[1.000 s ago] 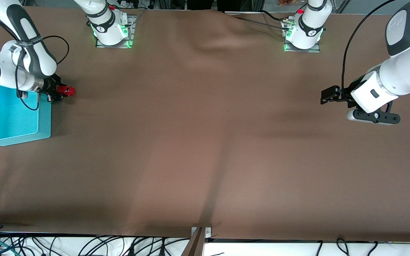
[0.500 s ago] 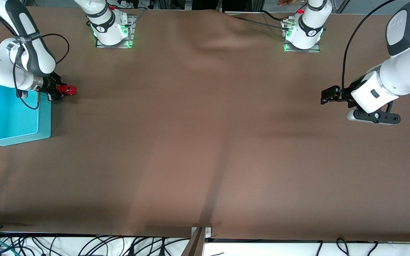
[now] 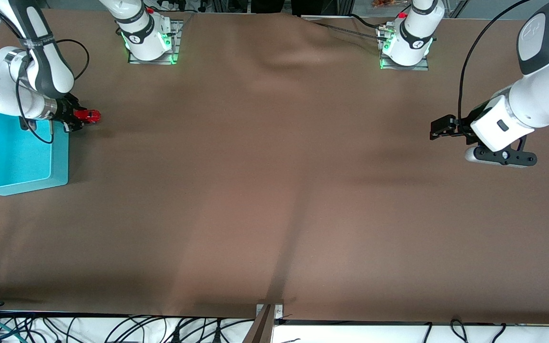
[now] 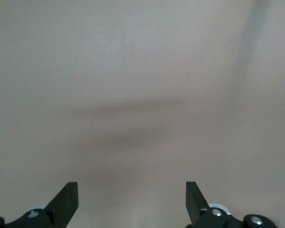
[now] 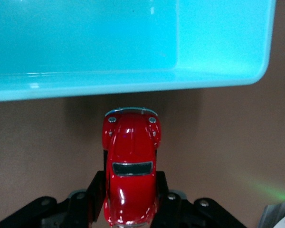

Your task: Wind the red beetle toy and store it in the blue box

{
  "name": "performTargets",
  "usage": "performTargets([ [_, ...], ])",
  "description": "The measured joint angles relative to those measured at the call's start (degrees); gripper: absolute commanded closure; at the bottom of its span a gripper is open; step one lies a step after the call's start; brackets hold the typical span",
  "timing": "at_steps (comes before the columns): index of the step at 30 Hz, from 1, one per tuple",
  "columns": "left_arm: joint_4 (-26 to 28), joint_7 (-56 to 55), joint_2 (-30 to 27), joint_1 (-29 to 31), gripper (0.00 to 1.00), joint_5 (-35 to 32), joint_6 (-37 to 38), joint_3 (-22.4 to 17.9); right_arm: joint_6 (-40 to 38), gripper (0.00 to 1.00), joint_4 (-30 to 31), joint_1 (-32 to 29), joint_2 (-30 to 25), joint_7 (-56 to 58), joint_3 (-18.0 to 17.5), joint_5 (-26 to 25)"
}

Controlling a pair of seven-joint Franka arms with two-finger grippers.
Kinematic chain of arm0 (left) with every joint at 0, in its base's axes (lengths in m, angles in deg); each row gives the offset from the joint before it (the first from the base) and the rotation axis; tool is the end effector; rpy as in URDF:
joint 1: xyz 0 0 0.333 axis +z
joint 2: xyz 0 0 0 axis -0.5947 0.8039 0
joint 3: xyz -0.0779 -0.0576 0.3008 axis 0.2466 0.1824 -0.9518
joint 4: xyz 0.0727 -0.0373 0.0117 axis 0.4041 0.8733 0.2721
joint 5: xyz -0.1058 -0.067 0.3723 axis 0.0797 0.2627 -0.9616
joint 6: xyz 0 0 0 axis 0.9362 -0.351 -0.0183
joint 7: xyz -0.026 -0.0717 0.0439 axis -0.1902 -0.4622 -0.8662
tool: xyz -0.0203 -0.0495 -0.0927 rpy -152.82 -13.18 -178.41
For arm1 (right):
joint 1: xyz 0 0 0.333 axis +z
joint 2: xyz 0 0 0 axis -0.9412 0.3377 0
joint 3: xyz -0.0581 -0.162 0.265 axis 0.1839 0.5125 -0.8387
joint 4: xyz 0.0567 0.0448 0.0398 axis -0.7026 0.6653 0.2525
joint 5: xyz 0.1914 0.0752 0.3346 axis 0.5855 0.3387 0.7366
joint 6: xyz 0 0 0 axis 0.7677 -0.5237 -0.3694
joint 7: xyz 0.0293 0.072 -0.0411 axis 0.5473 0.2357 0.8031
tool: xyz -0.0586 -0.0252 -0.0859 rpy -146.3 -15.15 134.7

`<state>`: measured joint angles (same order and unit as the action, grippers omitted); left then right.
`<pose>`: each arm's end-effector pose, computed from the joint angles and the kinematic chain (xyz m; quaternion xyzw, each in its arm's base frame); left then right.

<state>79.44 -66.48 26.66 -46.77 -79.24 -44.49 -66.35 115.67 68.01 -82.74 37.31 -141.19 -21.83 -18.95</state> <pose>0.5878 -0.0816 0.5368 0.9950 -0.0376 -0.0777 0.0498 0.4270 -0.1474 0.2567 0.7730 -0.6089 -0.1364 0.1147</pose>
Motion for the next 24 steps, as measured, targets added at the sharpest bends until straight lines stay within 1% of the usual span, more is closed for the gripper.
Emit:
performTargets([
  [5,0.00,0.00,0.00,0.01,0.00,0.00,0.00,-0.01,-3.14,1.00,-1.55,-0.01,-1.33,0.70,-0.91,-0.26],
  [11,-0.05,0.00,0.00,0.01,0.00,0.00,0.00,-0.05,-7.24,1.00,-4.24,-0.01,-1.95,4.12,-2.06,-0.35],
  [18,-0.76,0.00,0.00,0.02,0.00,0.00,-0.02,-0.15,-13.49,1.00,-8.49,-0.01,-2.68,11.95,-2.58,-0.37],
  [24,-0.88,0.00,0.00,0.02,0.00,0.00,-0.02,-0.20,-15.87,1.00,-10.18,-0.05,-3.33,18.12,-2.54,-0.38],
])
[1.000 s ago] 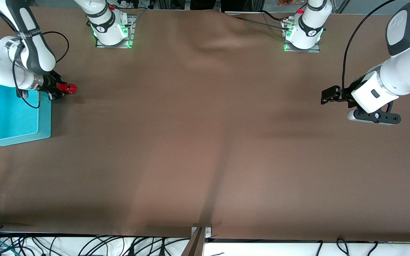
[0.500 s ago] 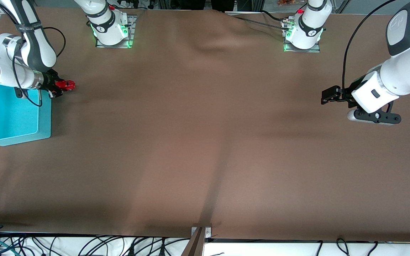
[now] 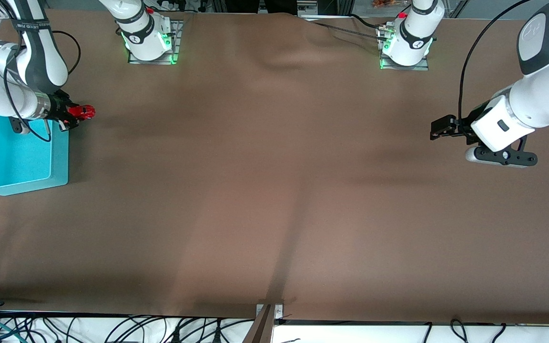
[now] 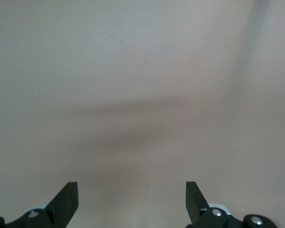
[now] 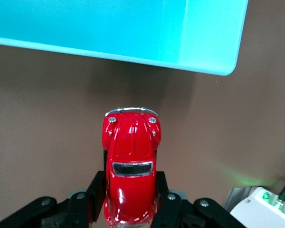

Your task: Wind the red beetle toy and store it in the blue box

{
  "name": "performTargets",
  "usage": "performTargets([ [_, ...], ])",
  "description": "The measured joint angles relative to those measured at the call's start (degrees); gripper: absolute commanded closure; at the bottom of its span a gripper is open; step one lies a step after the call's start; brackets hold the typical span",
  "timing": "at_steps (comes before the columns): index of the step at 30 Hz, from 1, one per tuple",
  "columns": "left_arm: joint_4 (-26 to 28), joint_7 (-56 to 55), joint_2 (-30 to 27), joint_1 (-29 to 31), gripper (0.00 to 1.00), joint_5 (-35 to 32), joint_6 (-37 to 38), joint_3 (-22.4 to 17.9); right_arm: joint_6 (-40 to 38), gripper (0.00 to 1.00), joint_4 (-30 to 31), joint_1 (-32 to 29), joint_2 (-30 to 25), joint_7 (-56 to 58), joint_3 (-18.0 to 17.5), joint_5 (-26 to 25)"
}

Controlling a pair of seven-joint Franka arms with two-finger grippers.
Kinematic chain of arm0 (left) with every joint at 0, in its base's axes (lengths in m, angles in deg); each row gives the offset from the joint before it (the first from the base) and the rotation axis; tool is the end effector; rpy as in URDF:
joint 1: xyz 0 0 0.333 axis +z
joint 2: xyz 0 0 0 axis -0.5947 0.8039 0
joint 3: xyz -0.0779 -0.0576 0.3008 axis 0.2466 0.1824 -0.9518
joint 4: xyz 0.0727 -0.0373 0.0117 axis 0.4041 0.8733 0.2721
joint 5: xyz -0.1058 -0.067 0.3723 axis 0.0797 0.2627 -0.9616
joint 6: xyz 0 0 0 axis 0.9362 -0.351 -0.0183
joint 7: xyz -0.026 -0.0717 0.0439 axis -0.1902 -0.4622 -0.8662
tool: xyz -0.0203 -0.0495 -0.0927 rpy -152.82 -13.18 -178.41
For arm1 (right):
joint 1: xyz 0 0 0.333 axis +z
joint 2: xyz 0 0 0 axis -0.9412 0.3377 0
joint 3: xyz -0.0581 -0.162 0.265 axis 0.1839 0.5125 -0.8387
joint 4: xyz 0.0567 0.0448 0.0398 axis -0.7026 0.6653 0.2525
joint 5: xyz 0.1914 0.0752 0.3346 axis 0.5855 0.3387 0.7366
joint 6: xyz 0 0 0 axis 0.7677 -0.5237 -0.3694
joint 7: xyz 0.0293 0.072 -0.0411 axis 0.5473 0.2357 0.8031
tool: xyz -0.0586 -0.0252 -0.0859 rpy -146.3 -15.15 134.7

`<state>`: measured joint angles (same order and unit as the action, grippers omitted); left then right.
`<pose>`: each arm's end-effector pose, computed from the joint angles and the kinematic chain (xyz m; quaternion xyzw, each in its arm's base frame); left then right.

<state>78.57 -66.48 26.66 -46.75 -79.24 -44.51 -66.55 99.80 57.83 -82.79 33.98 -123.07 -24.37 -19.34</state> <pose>0.5895 -0.0797 0.5439 0.9956 -0.0362 -0.0698 0.0502 0.4587 -0.1409 0.3375 0.8600 -0.4693 -0.1678 0.1097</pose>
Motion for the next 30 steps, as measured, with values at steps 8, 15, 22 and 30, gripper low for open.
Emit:
performTargets([
  [8,0.00,0.00,0.00,0.00,0.00,0.00,0.00,0.00,-0.39,1.00,-1.27,-0.07,-0.13,9.76,2.19,-0.59],
  [15,0.00,0.00,0.00,0.00,0.00,0.00,0.00,0.00,-0.44,1.00,-2.95,-0.20,-0.13,19.24,5.94,-1.75],
  [22,0.00,0.00,0.00,0.00,0.00,0.02,0.00,0.00,-1.38,1.00,-4.85,-0.27,-0.14,29.59,9.66,-1.92],
  [30,0.00,0.00,0.00,0.00,0.00,0.03,0.00,0.00,-1.90,1.00,-5.97,-0.42,-0.14,40.26,13.49,-2.28],
])
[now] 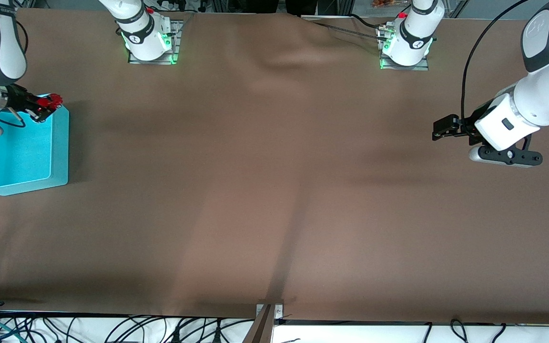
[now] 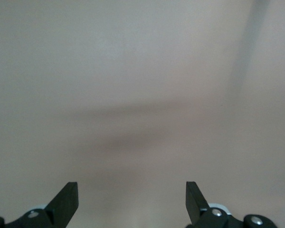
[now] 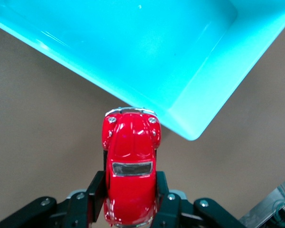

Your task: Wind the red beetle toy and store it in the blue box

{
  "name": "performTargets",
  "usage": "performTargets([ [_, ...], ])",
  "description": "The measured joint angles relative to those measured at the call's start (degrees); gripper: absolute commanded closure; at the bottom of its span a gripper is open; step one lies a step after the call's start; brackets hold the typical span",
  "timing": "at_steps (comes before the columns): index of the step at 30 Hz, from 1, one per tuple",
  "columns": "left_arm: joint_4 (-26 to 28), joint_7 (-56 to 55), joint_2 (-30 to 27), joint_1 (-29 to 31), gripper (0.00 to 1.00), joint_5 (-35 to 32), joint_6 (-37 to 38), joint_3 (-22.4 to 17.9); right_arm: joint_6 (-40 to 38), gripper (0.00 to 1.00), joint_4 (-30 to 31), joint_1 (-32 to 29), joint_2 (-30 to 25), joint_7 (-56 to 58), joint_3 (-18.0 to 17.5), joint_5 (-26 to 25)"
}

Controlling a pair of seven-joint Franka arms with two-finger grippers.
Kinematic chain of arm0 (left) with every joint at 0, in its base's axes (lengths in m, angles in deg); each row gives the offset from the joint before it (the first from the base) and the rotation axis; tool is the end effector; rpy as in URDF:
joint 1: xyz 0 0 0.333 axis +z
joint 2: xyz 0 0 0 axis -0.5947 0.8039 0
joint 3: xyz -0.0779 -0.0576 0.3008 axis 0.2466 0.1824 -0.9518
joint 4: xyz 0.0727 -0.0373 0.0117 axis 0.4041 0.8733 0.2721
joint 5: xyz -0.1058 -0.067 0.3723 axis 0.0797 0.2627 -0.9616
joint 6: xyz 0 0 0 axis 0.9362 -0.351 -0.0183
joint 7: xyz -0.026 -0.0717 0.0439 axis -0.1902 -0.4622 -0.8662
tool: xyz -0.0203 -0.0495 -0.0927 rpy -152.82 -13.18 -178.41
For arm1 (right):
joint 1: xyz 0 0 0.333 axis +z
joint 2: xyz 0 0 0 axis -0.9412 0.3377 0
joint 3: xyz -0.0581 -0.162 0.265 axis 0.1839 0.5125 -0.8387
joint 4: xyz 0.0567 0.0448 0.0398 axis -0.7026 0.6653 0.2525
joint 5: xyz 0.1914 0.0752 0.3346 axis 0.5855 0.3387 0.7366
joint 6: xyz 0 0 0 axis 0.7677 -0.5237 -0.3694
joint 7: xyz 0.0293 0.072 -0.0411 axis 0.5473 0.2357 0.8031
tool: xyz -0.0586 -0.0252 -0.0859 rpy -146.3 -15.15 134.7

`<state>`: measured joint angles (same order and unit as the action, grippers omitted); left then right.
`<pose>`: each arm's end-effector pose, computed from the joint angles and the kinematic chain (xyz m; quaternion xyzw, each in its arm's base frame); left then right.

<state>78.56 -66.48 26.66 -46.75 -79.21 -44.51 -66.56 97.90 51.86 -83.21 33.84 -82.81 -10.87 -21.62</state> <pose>0.5896 -0.0797 0.5440 0.9956 -0.0361 -0.0698 0.0505 0.4323 -0.2630 0.3802 0.9497 -0.2591 -0.1683 0.0504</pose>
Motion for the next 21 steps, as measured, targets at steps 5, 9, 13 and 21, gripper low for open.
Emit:
performTargets([
  [5,0.00,0.00,0.00,0.00,0.00,0.00,0.00,0.00,0.00,1.00,-0.20,-0.44,0.00,6.32,1.74,-0.07],
  [9,0.00,0.00,0.00,0.00,0.00,0.00,0.00,0.00,0.01,1.00,-0.25,-0.88,0.01,10.25,2.89,-0.12],
  [13,0.00,0.00,0.00,0.00,0.00,0.00,0.00,0.00,0.01,1.00,-0.25,-1.17,0.14,13.68,3.81,-0.23],
  [21,0.00,0.00,0.00,0.00,0.00,0.00,-0.01,0.00,0.77,1.00,-0.25,-1.63,0.97,18.00,4.59,-2.13],
])
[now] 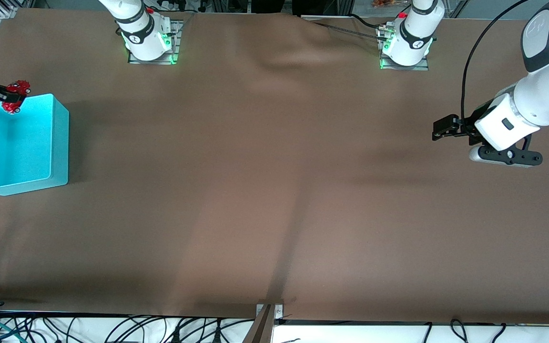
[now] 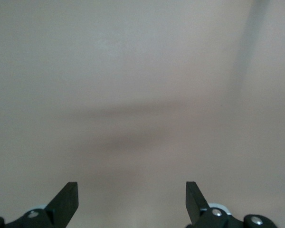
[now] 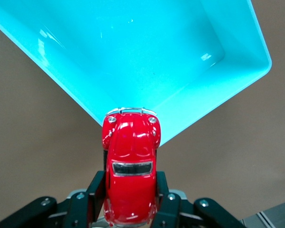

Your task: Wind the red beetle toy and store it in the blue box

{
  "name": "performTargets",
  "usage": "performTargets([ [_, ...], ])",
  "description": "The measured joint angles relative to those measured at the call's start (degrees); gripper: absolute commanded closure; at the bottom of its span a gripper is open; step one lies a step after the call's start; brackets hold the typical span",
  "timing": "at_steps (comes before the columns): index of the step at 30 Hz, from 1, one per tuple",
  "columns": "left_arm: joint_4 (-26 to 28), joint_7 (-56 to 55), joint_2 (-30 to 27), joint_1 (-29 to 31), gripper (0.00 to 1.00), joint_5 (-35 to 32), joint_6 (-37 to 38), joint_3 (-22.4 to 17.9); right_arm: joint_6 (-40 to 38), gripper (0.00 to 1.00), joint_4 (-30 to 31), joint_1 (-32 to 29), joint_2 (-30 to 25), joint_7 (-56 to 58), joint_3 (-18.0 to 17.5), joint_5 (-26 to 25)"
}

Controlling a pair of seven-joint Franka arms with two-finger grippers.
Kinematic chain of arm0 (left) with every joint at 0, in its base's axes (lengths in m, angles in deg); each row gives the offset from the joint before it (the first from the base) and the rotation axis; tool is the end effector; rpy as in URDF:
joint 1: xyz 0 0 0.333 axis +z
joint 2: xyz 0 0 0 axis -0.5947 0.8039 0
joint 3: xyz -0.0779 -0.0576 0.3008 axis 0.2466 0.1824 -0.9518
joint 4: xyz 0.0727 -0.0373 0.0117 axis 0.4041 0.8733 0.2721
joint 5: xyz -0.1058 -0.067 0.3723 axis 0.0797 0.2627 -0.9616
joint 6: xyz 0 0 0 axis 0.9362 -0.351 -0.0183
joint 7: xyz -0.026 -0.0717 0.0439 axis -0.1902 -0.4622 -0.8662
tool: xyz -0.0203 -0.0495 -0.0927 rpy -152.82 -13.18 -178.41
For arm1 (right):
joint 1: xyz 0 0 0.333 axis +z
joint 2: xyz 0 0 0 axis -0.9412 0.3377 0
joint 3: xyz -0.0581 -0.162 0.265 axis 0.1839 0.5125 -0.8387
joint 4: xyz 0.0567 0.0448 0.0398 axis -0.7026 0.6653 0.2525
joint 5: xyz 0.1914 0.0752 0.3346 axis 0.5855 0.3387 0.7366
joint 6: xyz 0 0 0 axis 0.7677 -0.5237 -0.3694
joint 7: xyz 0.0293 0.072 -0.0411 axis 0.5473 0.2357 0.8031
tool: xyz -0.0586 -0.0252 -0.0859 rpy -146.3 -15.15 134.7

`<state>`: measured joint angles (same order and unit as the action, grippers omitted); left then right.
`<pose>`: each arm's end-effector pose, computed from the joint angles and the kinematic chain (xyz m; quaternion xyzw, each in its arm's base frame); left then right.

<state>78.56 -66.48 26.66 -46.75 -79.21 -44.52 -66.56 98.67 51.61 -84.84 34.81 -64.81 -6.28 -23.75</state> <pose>0.5896 -0.0797 0.5440 0.9956 -0.0361 -0.0697 0.0505 0.4031 -0.3123 0.3755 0.9709 -0.1518 -0.1821 0.0326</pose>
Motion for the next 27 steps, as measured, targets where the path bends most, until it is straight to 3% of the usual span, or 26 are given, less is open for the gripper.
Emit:
performTargets([
  [9,0.00,0.00,0.00,0.00,0.00,0.00,-0.02,0.00,4.52,1.00,0.00,-2.20,2.32,6.02,0.17,-0.07],
  [27,0.00,0.00,0.00,0.02,0.00,0.00,-0.03,0.00,15.02,1.00,-1.43,-2.31,12.07,6.41,-0.98,-0.07],
])
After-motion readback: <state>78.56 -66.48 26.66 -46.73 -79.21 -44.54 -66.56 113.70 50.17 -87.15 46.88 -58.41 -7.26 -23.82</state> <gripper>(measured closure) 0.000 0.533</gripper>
